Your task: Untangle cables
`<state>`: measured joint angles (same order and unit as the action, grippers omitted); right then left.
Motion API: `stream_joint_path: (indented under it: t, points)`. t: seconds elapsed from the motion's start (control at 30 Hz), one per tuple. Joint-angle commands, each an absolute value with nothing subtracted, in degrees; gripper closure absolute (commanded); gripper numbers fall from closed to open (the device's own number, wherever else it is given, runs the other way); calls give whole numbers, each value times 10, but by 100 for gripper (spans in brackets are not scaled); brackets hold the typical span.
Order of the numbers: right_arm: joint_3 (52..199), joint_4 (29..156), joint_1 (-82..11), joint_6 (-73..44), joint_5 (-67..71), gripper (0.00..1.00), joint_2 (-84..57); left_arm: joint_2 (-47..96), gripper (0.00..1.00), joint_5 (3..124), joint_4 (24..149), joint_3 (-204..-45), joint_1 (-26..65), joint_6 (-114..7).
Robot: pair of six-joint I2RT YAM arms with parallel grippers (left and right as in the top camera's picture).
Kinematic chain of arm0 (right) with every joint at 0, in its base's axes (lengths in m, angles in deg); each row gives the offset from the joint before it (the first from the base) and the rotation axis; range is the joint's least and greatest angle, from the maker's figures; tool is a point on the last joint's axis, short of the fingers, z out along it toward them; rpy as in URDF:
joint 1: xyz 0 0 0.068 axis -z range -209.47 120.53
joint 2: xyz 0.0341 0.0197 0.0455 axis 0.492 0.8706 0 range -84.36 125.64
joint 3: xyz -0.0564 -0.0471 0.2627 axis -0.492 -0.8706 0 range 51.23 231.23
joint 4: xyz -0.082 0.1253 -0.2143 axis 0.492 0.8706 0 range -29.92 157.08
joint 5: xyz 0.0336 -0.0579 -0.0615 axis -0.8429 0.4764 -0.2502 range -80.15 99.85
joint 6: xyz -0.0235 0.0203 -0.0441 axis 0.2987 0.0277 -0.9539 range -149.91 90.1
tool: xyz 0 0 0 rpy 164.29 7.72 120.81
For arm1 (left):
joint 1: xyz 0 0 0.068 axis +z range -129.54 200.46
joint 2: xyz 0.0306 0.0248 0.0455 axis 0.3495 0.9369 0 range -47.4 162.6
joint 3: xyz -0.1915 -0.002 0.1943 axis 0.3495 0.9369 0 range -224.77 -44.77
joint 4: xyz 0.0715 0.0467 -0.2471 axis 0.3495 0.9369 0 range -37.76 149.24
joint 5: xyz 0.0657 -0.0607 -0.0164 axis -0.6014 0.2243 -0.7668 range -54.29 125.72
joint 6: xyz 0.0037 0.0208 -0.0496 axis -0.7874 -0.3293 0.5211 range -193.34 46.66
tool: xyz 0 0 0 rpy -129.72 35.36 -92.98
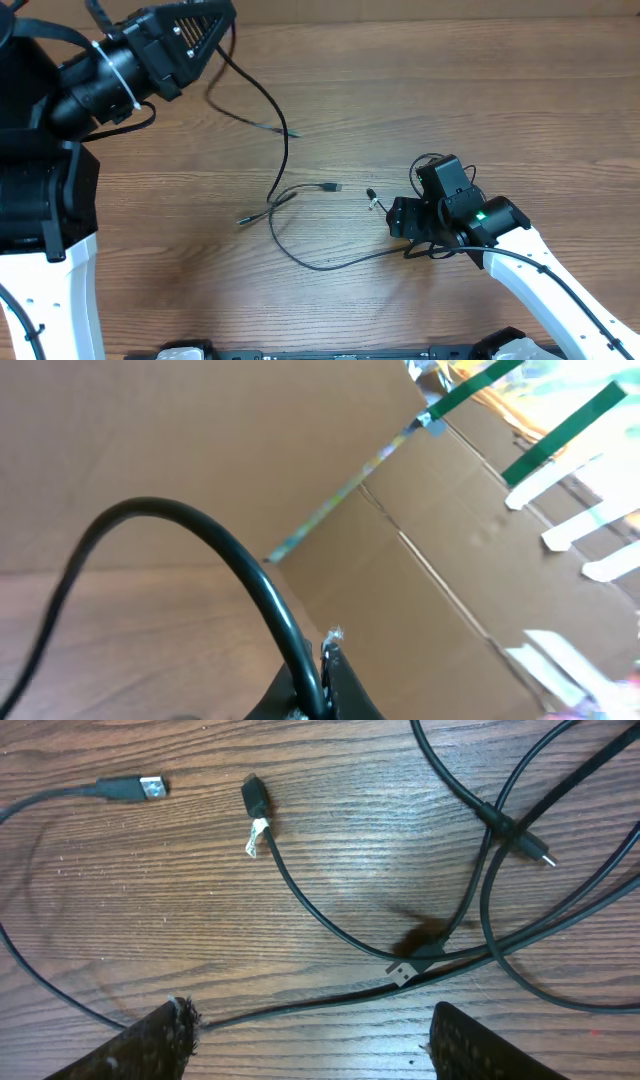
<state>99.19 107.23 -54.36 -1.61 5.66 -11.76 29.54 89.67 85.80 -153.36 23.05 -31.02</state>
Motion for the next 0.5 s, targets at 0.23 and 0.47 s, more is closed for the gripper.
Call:
stream_joint_path:
  t: [0.23,0.47]
  points:
    - [1001,1069,-545,-14,63,27,-118,370,96,700,1046,-1544,257,-395]
    - [1001,1069,-545,-14,63,27,-118,438,96,456,1149,-1544,257,-438]
